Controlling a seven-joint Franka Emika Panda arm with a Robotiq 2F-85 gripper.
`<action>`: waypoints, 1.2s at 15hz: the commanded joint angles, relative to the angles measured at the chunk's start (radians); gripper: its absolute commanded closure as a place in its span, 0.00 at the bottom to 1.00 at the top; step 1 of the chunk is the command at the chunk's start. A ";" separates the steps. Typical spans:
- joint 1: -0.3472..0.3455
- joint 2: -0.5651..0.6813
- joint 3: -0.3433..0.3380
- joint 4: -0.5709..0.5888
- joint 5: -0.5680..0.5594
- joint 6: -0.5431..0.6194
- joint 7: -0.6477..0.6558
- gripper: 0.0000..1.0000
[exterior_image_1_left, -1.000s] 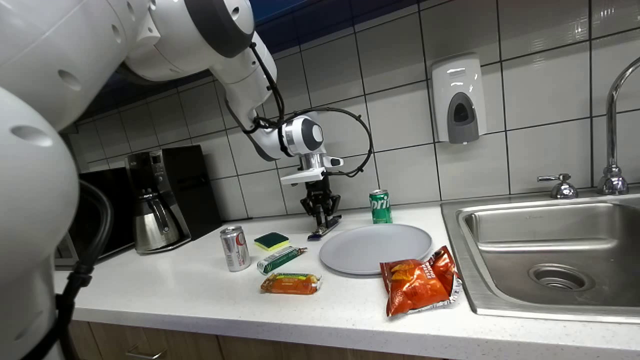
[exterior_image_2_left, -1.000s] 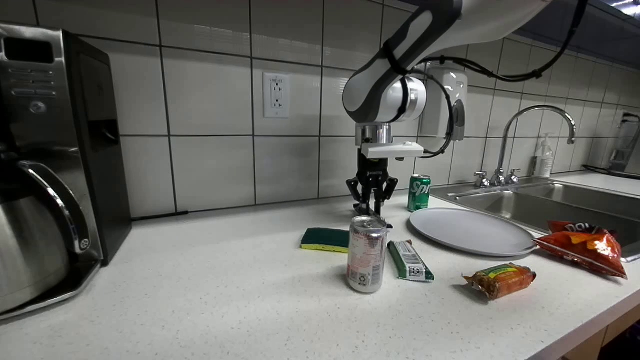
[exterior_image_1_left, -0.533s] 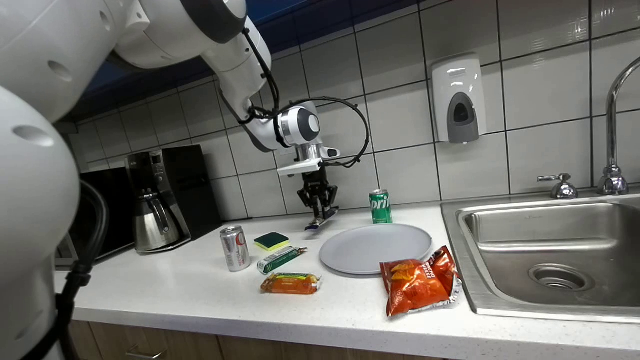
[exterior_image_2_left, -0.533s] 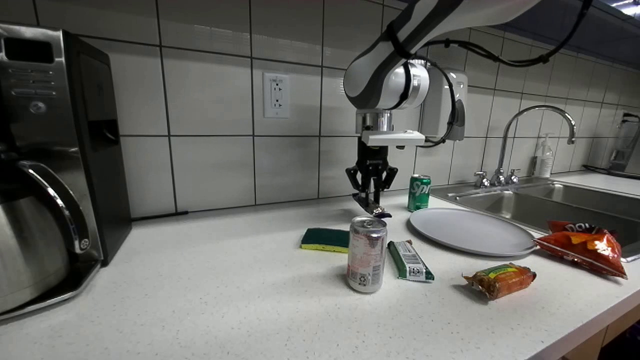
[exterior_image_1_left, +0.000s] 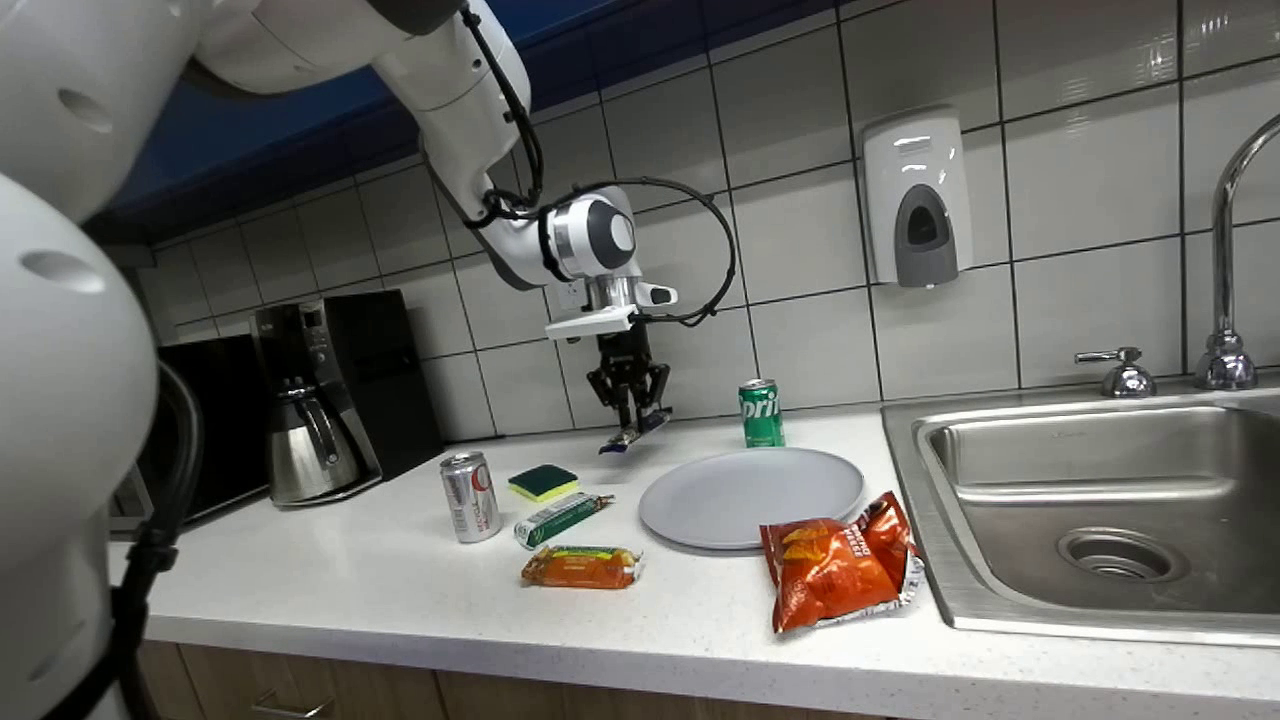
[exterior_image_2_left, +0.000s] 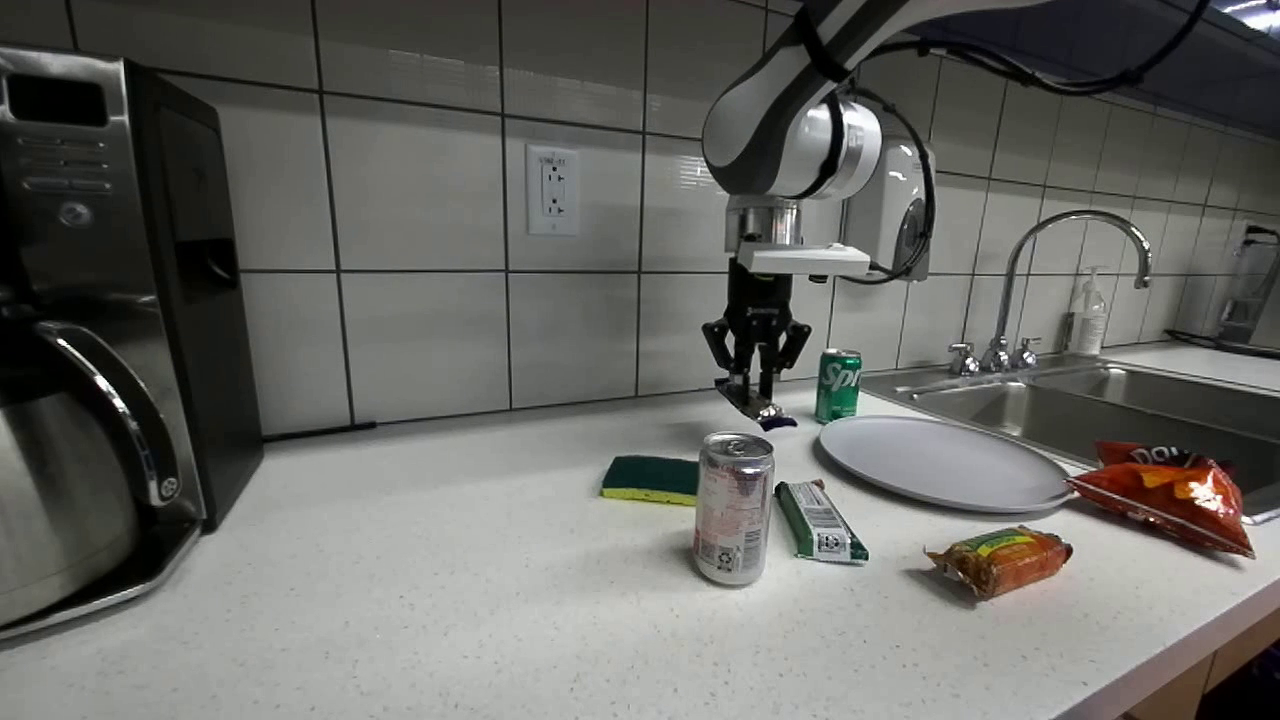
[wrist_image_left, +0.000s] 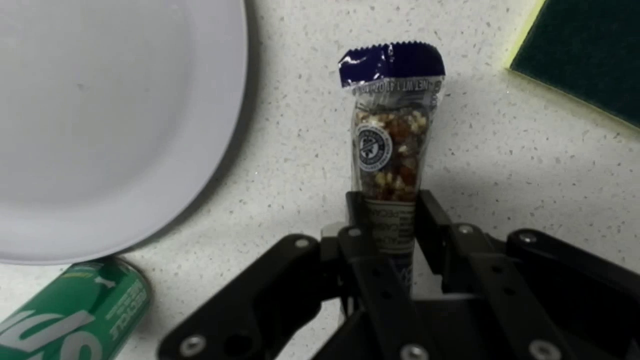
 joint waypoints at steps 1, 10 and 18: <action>-0.015 -0.090 0.011 -0.124 0.037 0.055 0.019 0.93; 0.012 -0.175 -0.028 -0.278 0.012 0.165 0.165 0.93; 0.002 -0.222 -0.077 -0.364 0.005 0.215 0.266 0.93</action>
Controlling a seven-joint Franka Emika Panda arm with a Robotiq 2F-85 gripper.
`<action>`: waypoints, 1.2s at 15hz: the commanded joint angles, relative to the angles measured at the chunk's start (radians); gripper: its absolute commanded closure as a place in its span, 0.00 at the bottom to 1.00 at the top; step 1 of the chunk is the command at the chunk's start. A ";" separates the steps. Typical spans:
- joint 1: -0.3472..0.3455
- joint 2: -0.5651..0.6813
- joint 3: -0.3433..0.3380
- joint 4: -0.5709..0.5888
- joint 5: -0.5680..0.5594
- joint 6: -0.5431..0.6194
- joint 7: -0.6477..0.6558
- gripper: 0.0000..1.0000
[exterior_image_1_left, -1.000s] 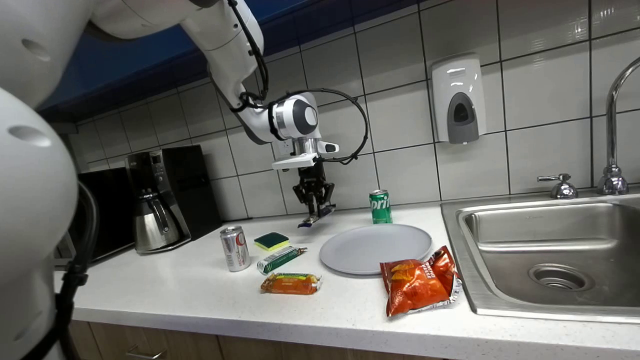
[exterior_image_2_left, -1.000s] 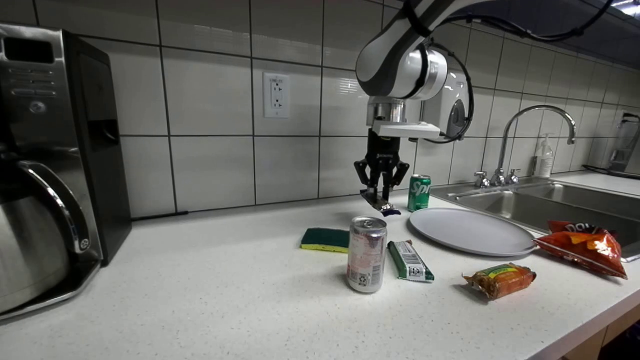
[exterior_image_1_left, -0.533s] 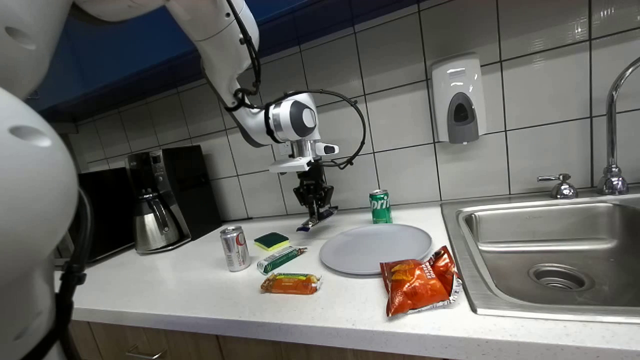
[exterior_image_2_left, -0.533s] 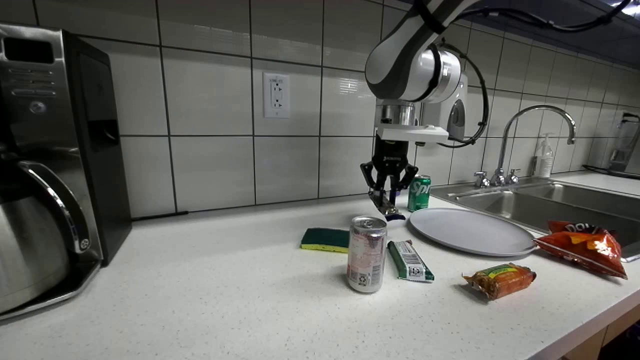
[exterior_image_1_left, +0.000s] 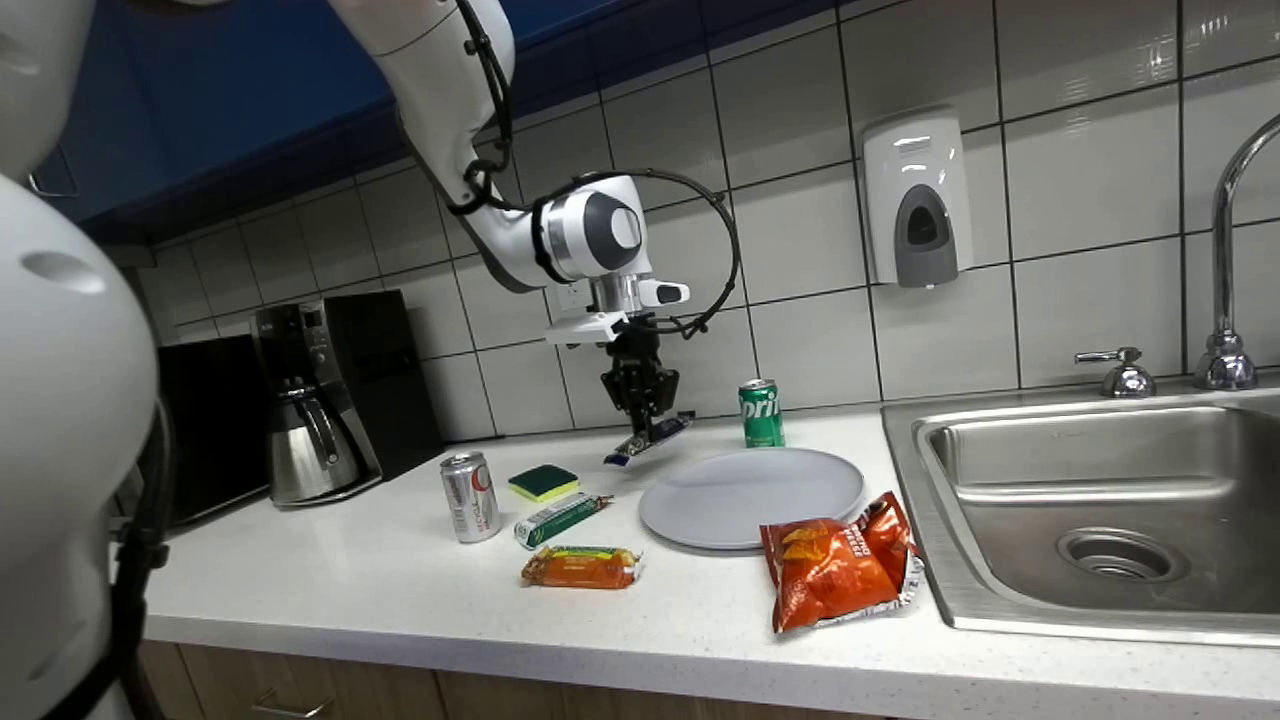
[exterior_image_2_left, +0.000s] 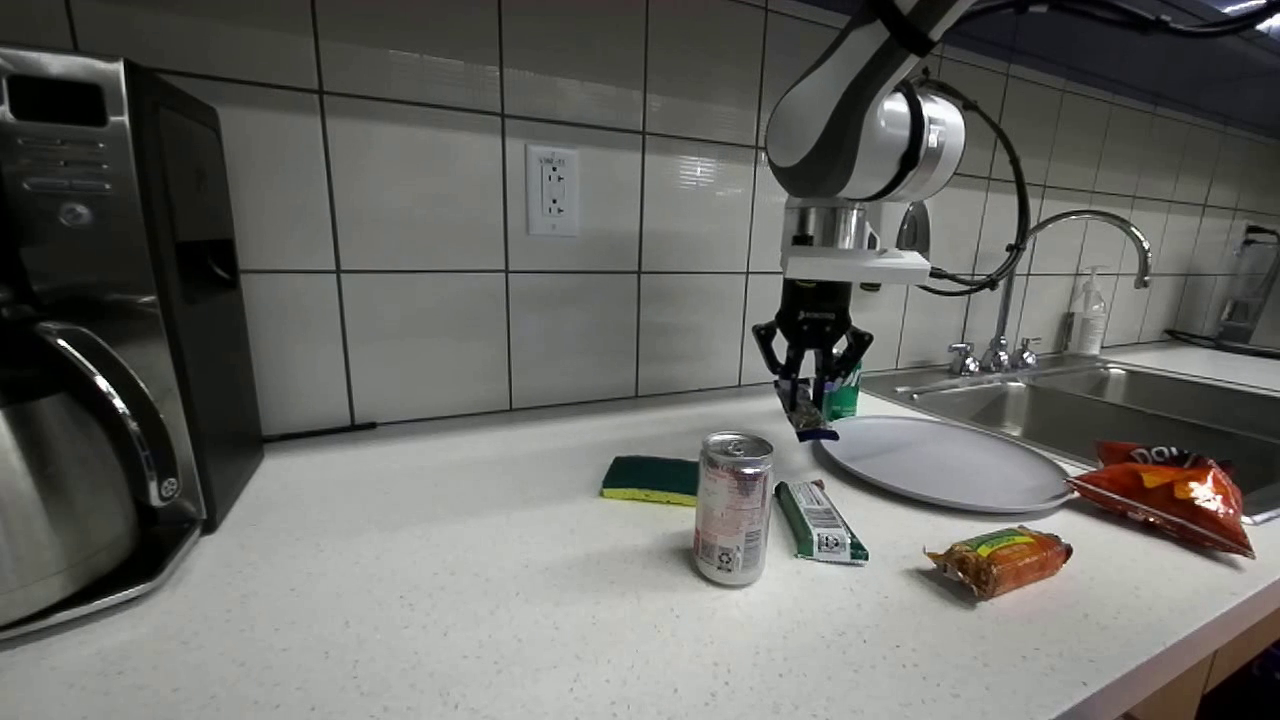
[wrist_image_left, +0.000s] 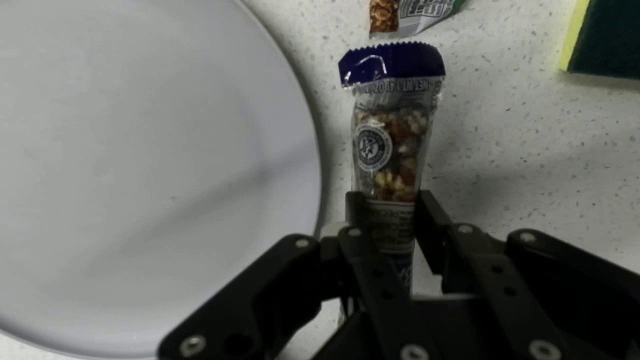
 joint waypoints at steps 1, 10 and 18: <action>-0.001 -0.045 -0.028 -0.066 -0.019 0.030 0.066 0.93; -0.012 -0.015 -0.081 -0.078 -0.019 0.060 0.129 0.93; -0.011 0.022 -0.098 -0.061 -0.016 0.065 0.169 0.93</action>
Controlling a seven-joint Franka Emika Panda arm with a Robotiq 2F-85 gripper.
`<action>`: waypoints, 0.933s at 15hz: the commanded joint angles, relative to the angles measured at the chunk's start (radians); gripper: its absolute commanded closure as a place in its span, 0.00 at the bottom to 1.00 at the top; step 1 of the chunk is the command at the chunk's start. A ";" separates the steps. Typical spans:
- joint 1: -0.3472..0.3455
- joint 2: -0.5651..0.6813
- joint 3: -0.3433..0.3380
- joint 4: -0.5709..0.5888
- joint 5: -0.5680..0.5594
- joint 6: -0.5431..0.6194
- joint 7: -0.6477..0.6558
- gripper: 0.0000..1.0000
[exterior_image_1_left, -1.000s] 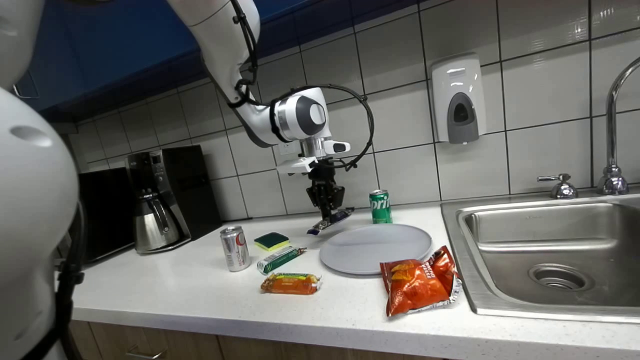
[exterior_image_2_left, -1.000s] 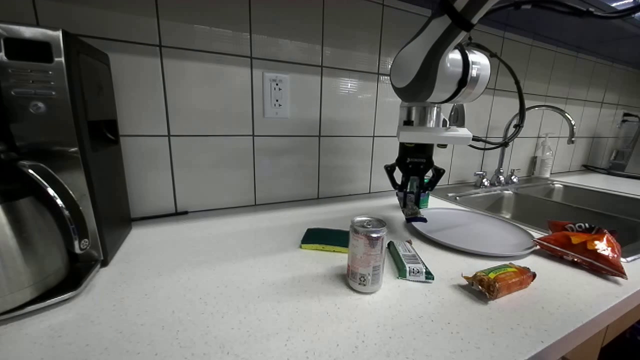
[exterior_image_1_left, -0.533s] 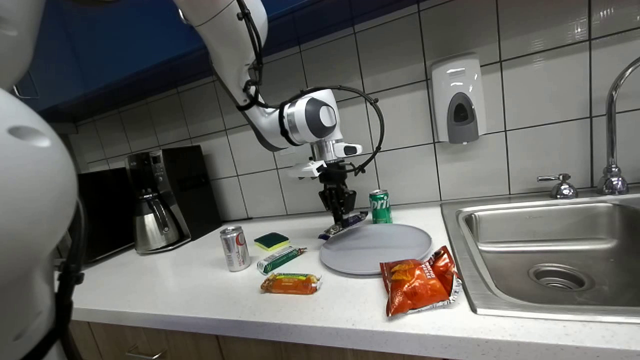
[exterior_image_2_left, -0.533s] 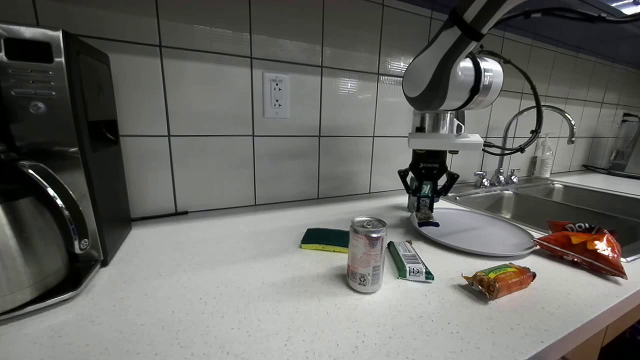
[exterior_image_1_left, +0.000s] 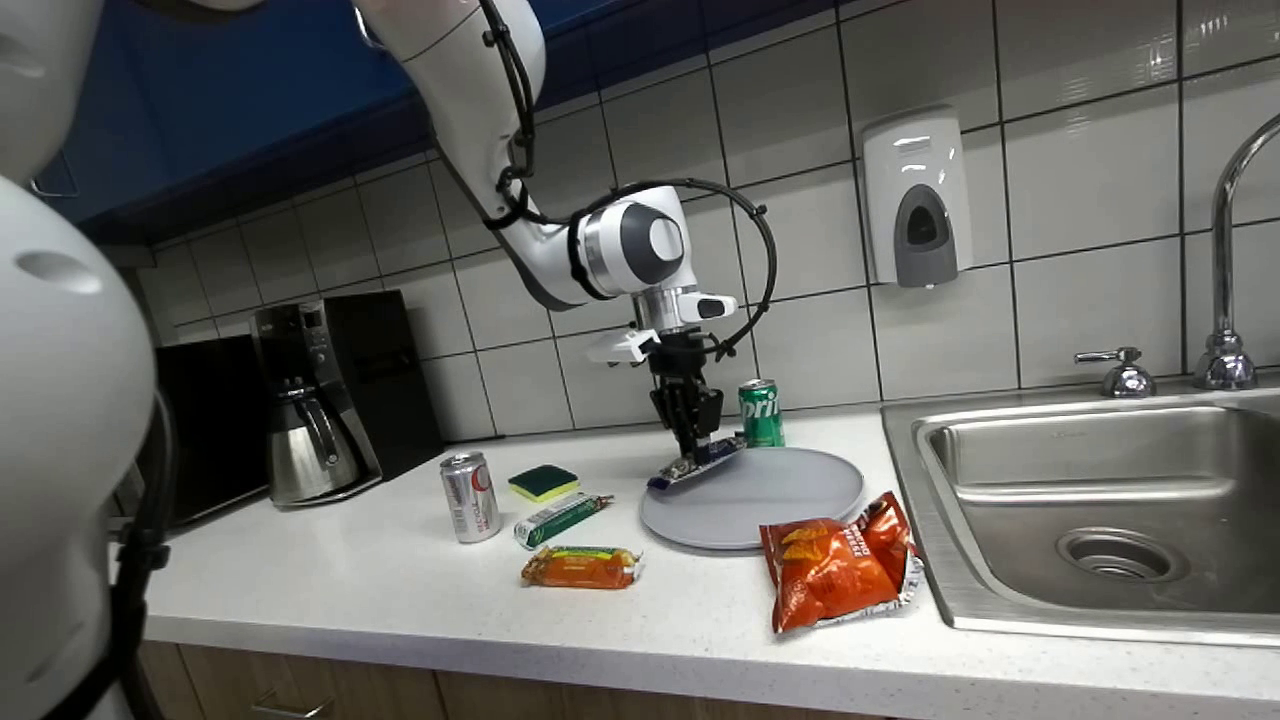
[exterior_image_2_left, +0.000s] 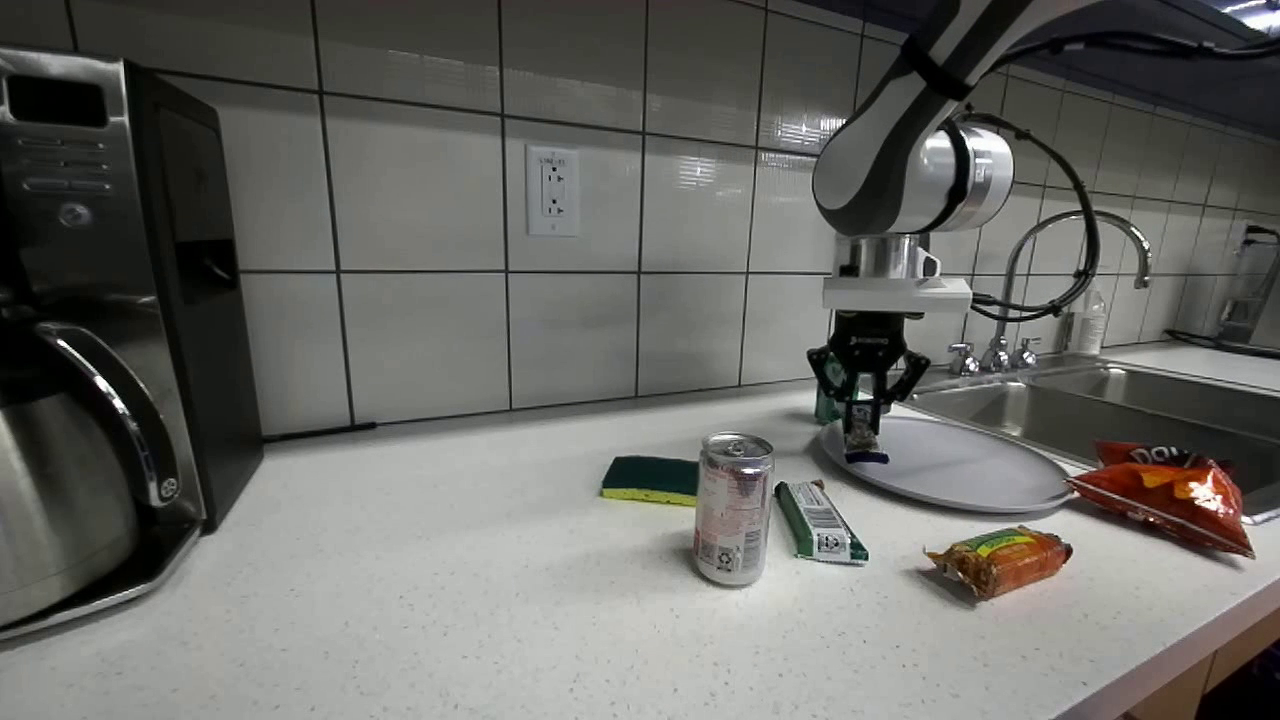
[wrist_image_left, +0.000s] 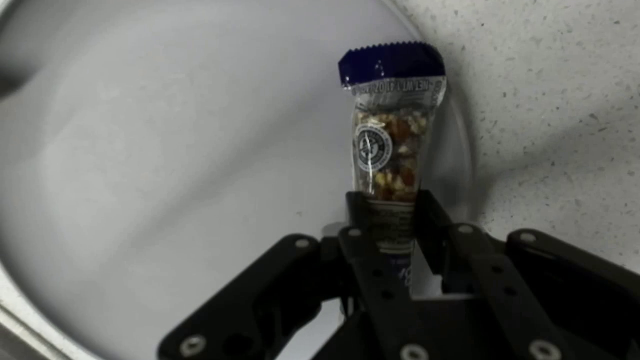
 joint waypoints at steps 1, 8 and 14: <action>-0.004 0.014 0.000 0.008 -0.012 0.018 0.044 0.93; -0.001 0.031 0.002 0.012 -0.008 0.030 0.047 0.47; 0.015 -0.016 0.022 -0.015 -0.014 0.016 0.019 0.12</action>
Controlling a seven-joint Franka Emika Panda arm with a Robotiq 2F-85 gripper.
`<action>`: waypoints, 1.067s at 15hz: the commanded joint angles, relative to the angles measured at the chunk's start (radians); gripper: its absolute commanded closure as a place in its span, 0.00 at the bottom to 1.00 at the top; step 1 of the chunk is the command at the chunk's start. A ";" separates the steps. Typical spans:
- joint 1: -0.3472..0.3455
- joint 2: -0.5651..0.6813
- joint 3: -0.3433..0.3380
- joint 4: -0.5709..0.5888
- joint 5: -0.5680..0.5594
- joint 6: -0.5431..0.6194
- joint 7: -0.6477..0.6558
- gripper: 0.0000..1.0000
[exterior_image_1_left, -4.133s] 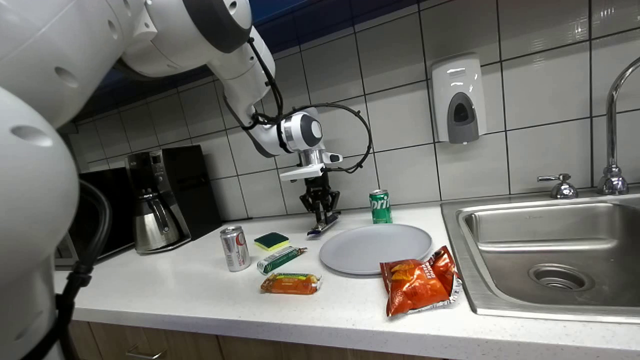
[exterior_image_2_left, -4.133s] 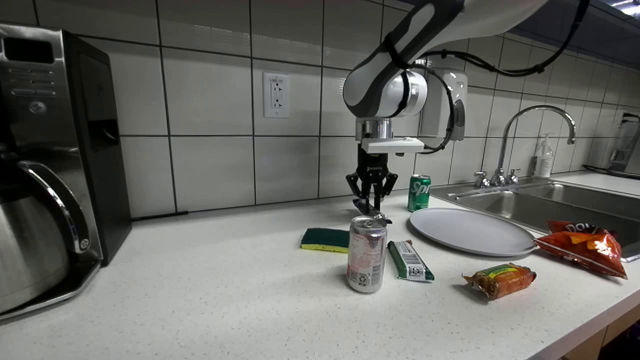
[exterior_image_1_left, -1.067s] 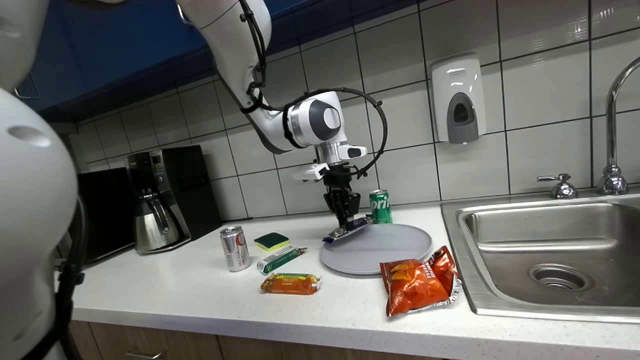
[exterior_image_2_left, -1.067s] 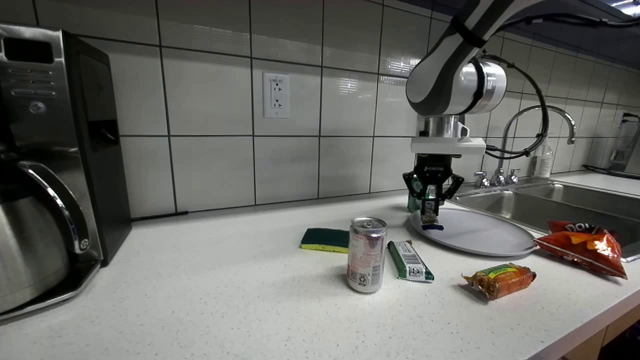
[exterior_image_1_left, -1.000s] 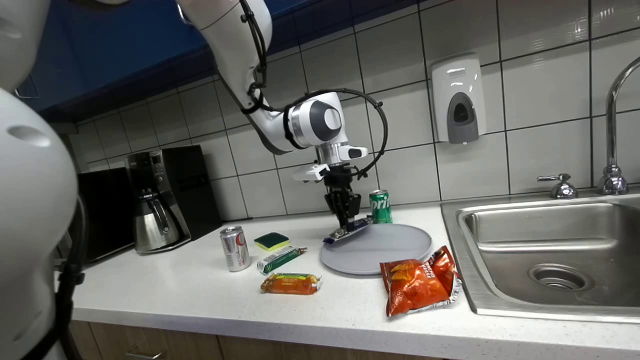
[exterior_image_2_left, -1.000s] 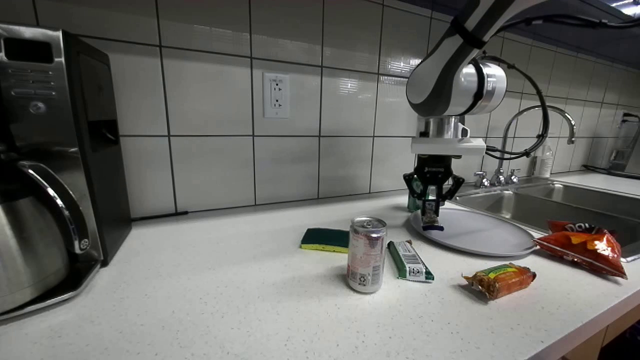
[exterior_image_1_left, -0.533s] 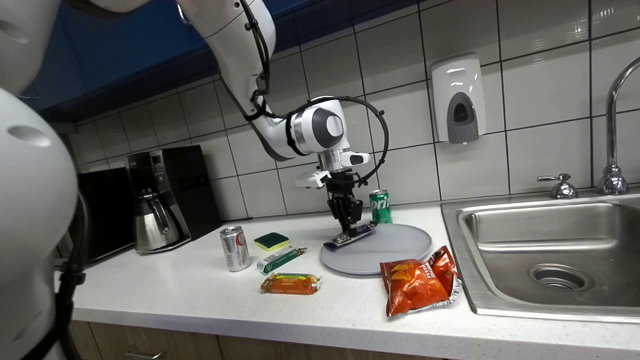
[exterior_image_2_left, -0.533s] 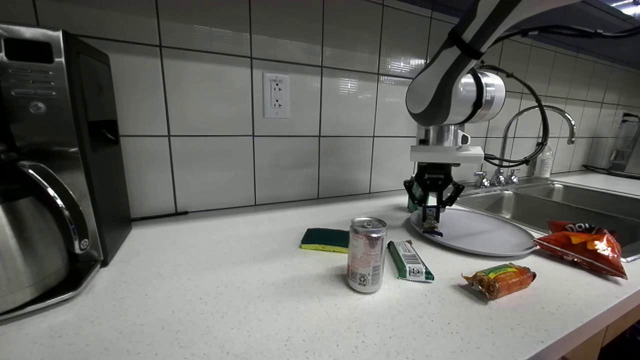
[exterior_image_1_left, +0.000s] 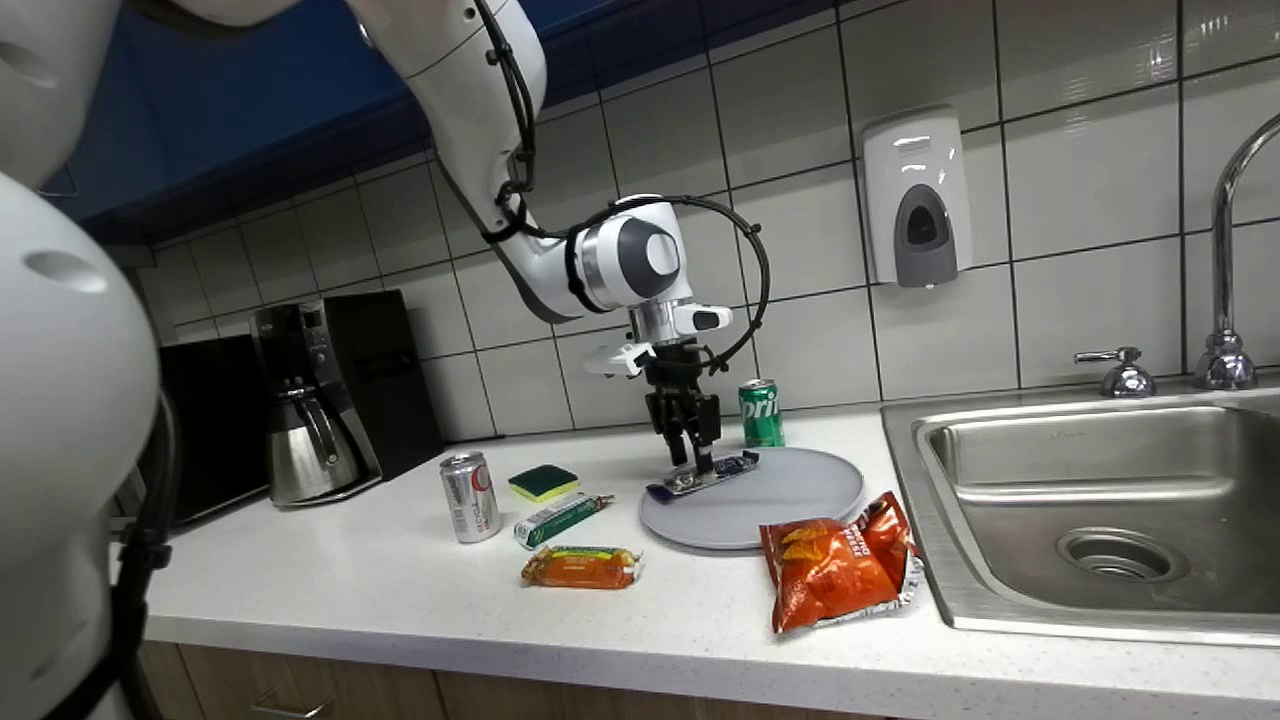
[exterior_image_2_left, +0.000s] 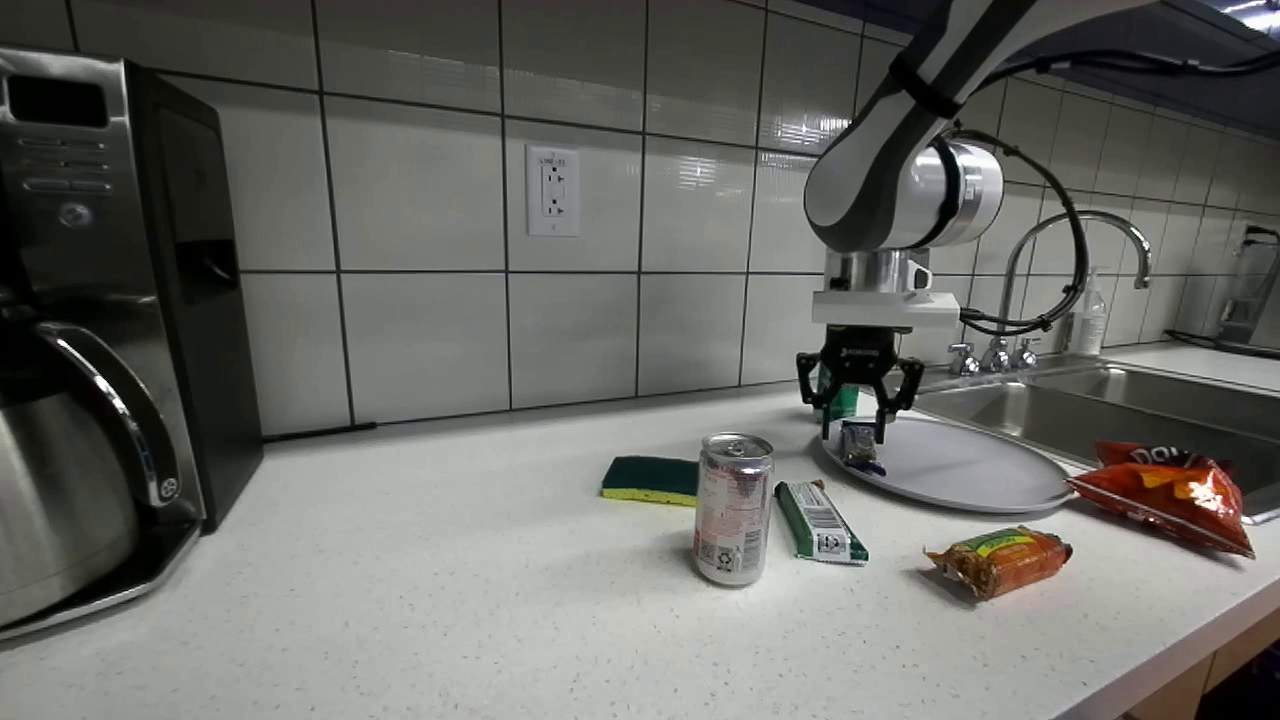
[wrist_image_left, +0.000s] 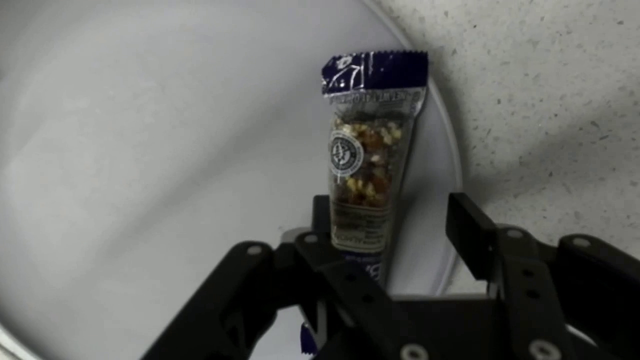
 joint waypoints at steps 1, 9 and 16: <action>0.007 -0.049 0.021 -0.020 -0.014 -0.016 -0.007 0.06; 0.041 -0.101 0.060 -0.042 -0.019 -0.017 -0.011 0.00; 0.063 -0.115 0.111 -0.078 -0.007 -0.015 -0.033 0.00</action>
